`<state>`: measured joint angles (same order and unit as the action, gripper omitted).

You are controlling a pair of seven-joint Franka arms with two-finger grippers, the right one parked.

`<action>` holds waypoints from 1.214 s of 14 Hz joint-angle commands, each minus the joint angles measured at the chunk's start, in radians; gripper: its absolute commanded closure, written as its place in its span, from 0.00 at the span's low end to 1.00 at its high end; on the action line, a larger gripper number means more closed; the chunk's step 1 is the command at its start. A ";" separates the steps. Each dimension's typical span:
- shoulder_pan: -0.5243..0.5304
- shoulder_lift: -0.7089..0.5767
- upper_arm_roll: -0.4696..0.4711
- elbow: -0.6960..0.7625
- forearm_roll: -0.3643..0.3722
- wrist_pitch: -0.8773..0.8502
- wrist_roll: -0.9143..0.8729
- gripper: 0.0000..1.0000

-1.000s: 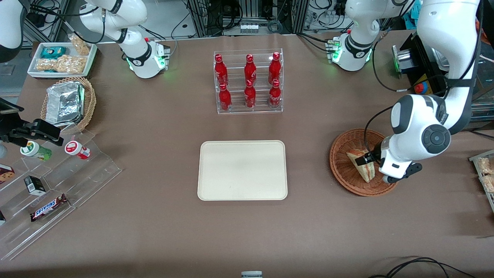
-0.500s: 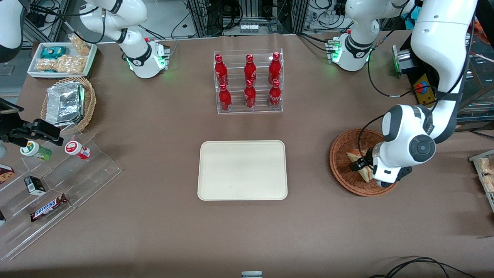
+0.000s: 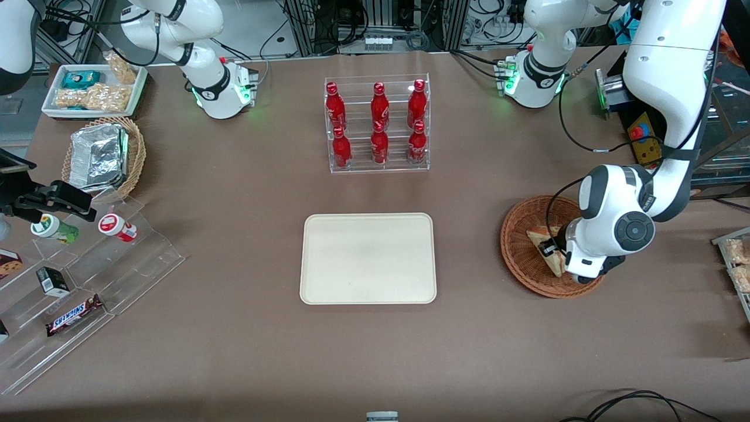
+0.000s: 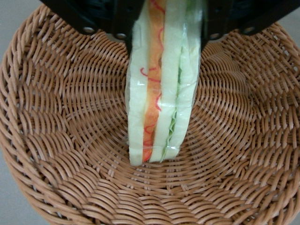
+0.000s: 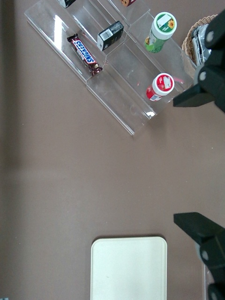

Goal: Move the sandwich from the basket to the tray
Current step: 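Close the left gripper on the sandwich and lift it from the basket, then carry the held sandwich over to the cream tray and lower it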

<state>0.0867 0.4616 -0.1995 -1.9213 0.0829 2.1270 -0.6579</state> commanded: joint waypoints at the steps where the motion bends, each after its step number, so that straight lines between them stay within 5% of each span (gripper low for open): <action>1: -0.002 -0.014 0.006 0.008 0.018 0.002 -0.032 0.94; 10: -0.065 -0.079 -0.018 0.271 0.060 -0.368 0.045 0.93; 13: -0.145 -0.083 -0.089 0.278 0.058 -0.366 0.165 0.92; 17: -0.342 0.066 -0.135 0.442 0.060 -0.393 0.063 0.90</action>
<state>-0.1728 0.4164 -0.3404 -1.6078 0.1270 1.7747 -0.5514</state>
